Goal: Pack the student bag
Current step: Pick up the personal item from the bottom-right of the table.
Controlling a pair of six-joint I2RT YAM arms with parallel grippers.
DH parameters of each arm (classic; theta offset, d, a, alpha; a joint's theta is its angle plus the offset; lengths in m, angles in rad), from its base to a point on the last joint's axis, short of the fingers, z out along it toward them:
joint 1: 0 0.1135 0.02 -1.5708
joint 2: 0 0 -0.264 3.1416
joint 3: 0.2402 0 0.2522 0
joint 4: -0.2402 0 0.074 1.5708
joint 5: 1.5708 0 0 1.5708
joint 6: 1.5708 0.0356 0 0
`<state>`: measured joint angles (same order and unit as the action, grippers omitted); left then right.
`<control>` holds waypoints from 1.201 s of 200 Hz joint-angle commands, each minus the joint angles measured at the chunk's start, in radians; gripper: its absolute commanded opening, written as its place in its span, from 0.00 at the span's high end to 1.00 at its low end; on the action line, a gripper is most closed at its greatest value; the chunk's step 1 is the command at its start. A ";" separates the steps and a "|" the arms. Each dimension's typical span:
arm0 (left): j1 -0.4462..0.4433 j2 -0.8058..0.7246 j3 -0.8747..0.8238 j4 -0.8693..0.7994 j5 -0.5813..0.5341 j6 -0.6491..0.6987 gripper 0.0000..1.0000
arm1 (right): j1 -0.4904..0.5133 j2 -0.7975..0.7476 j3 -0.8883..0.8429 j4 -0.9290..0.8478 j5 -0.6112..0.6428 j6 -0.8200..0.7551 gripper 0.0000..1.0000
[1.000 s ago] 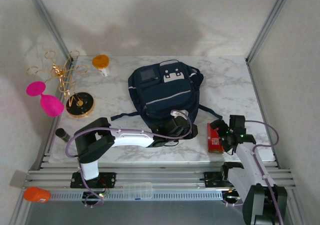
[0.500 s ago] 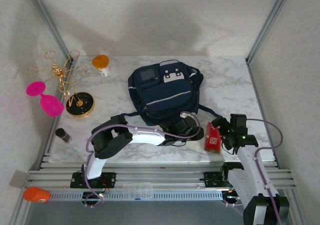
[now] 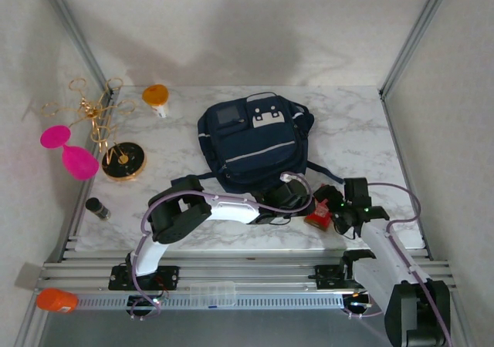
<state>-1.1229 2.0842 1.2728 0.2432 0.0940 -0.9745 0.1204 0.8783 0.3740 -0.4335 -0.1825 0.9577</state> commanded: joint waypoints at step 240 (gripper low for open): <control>0.071 0.155 0.051 -0.088 -0.004 -0.006 1.00 | -0.116 0.009 0.014 0.173 -0.412 -0.228 0.17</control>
<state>-1.0782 2.2044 1.3586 0.2153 0.0872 -0.9516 -0.0021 0.9016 0.3397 -0.2653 -0.5213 0.7879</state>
